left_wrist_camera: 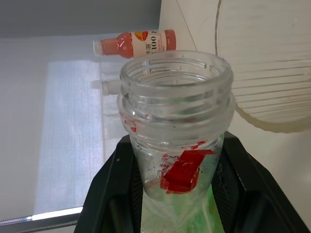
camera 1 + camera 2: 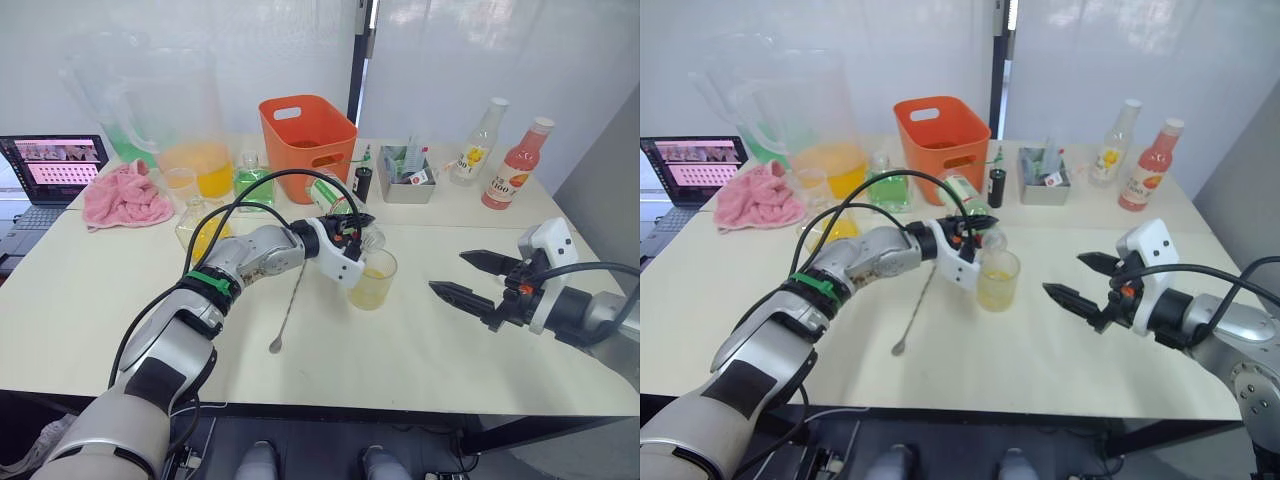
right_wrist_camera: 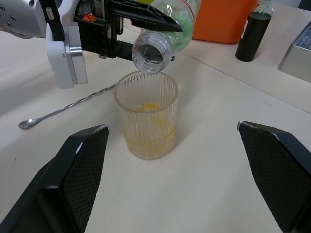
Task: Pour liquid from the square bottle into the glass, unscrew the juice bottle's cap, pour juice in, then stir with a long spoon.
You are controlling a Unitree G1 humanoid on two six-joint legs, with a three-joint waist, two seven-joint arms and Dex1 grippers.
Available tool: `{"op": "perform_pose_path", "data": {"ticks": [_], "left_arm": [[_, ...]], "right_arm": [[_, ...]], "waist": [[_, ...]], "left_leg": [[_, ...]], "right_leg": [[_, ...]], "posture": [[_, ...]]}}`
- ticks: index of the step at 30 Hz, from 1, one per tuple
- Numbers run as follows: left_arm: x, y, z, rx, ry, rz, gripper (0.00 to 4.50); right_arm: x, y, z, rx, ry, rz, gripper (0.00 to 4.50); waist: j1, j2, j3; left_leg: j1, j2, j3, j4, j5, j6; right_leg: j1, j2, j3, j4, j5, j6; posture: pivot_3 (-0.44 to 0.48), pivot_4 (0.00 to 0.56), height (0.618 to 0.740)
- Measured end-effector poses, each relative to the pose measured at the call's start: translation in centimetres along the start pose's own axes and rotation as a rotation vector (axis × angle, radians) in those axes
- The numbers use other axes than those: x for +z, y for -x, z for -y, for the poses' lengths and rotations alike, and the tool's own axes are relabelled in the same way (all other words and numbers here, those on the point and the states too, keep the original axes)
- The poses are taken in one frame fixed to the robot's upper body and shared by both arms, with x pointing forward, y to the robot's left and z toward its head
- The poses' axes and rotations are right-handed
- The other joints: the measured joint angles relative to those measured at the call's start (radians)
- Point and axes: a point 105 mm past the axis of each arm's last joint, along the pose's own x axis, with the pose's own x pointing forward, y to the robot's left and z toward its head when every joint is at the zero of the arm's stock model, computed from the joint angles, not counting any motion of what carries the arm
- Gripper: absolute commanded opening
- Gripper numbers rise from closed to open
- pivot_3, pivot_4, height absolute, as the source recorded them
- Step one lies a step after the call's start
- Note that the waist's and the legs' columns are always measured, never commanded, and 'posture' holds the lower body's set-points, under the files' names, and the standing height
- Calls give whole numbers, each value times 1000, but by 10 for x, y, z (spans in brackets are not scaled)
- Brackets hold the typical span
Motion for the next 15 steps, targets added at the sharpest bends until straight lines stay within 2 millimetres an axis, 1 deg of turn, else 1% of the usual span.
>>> {"op": "perform_pose_path", "data": {"ticks": [15], "left_arm": [[0, -1, -2, 6, -25, -10, 1490]], "right_arm": [[0, 0, 0, 4, 1, 1, 4469]], "waist": [[0, 0, 0]], "left_leg": [[0, 0, 0, 0, 0, 0]], "right_leg": [[0, 0, 0, 0, 0, 0]], "posture": [[0, 150, 725]]}}
